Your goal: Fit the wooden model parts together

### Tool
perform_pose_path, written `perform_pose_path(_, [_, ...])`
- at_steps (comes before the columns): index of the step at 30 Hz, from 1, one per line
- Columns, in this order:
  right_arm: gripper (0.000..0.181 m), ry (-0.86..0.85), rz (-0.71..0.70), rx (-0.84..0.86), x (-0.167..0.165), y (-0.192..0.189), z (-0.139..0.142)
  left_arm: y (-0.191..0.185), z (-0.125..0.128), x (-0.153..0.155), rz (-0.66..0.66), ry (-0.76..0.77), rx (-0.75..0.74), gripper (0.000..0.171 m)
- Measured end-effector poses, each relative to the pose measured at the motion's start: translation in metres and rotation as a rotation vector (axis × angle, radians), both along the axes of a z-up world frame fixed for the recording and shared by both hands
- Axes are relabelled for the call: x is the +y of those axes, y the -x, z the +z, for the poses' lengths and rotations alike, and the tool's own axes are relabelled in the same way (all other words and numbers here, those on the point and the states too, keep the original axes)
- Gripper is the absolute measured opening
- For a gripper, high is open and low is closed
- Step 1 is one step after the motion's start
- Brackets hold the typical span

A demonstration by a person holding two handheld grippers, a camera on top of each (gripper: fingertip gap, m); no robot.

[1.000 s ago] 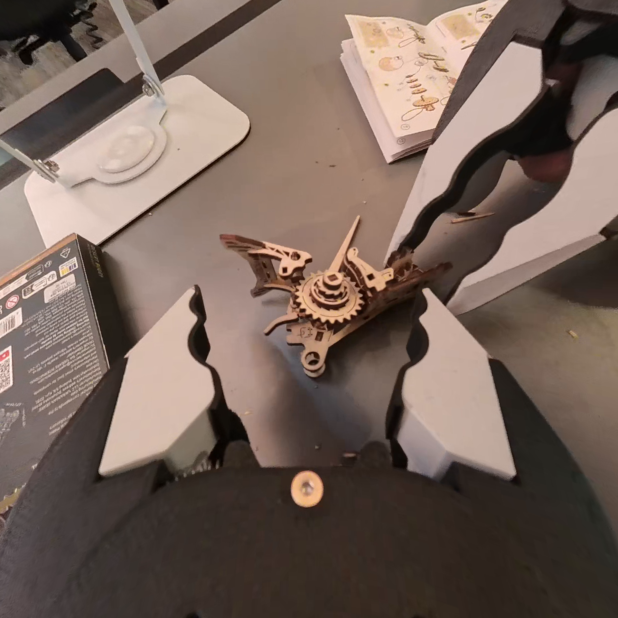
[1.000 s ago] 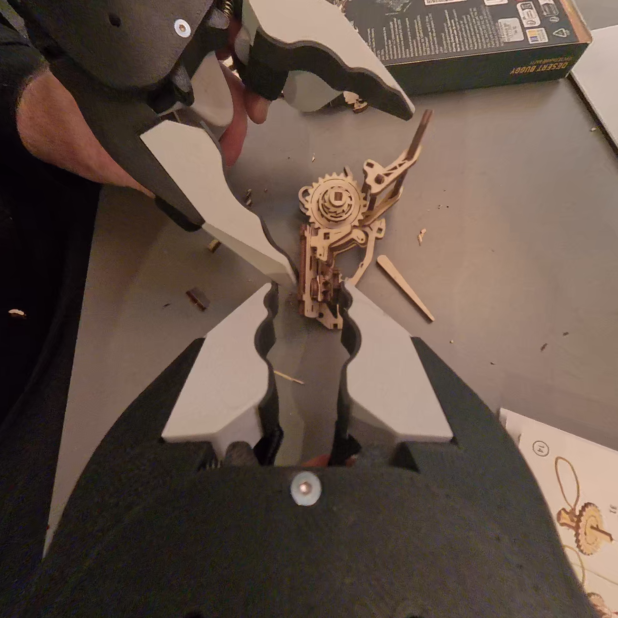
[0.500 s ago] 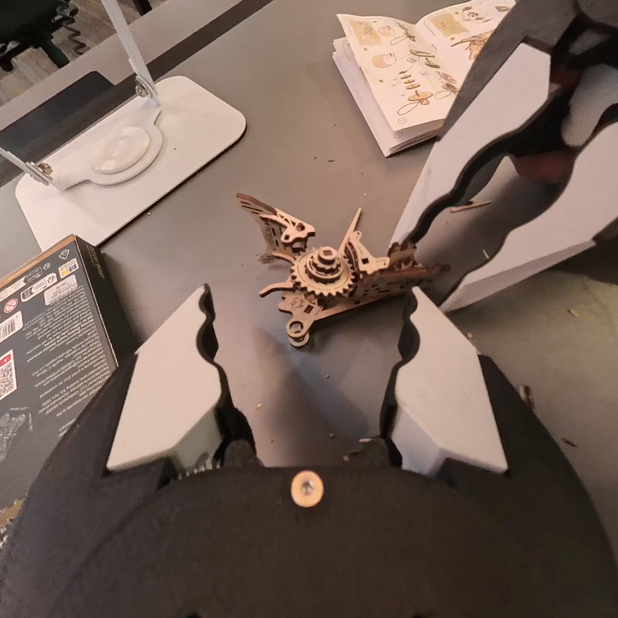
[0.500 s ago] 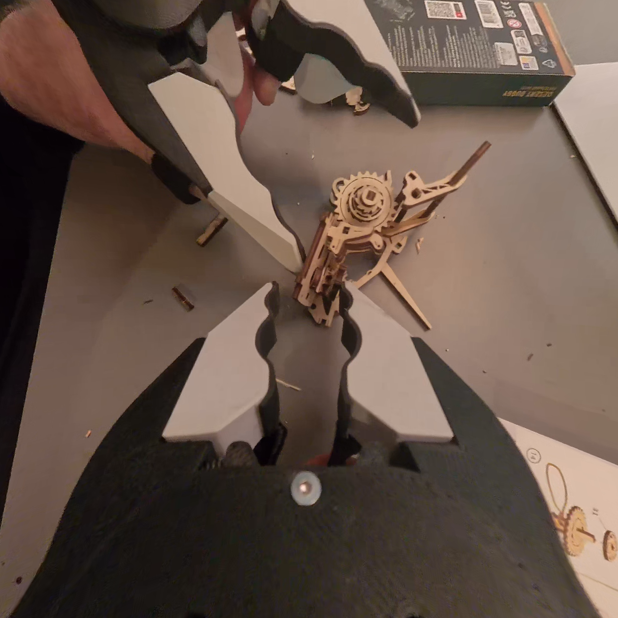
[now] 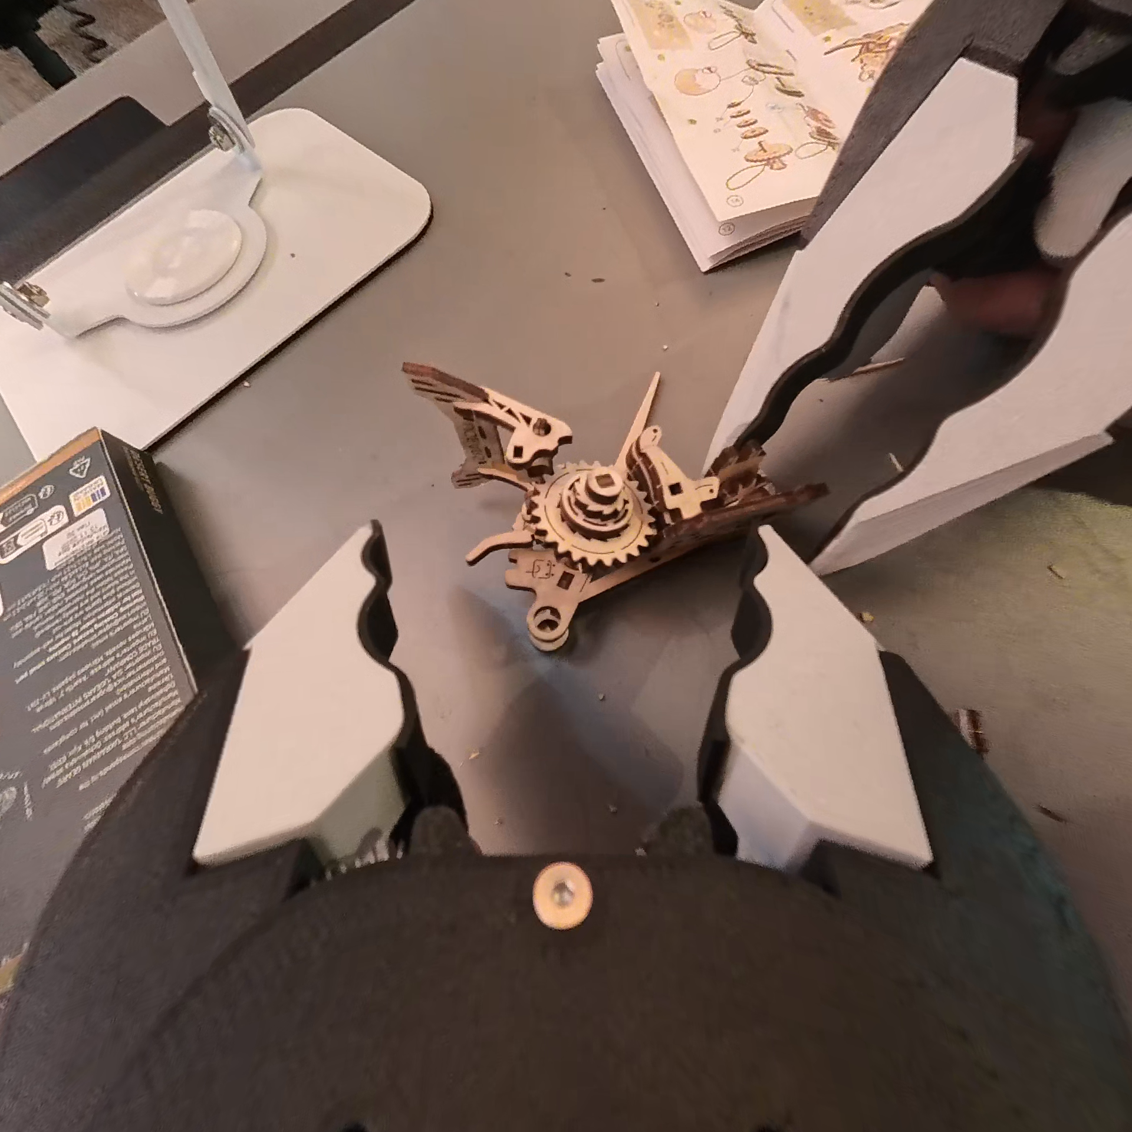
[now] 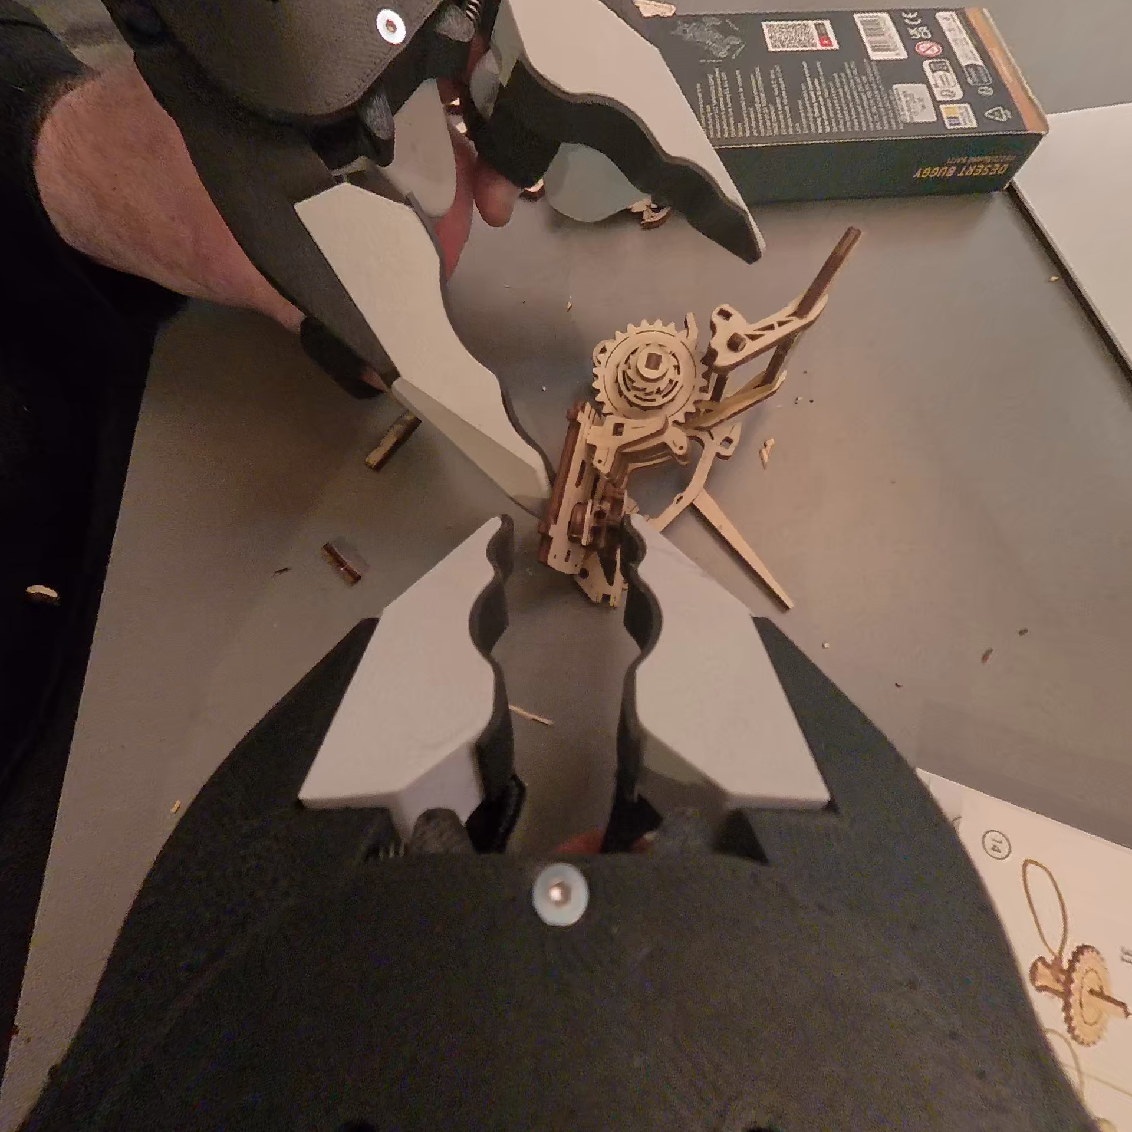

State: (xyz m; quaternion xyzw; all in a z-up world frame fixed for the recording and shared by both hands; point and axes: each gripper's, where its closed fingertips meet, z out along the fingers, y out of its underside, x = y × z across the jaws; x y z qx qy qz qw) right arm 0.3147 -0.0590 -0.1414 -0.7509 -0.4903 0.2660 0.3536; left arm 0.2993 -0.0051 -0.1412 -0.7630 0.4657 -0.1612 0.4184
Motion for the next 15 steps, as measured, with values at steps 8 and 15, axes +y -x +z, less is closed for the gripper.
perform_pose_path(8, [0.033,0.027,-0.003,0.015,0.001,0.0,0.001,0.0,-0.006,0.002,-0.006,0.017,0.035,0.11])
perform_pose_path(15, [0.03,0.042,0.012,0.018,-0.002,0.0,0.0,0.002,0.0,0.0,0.006,0.044,-0.026,0.12])
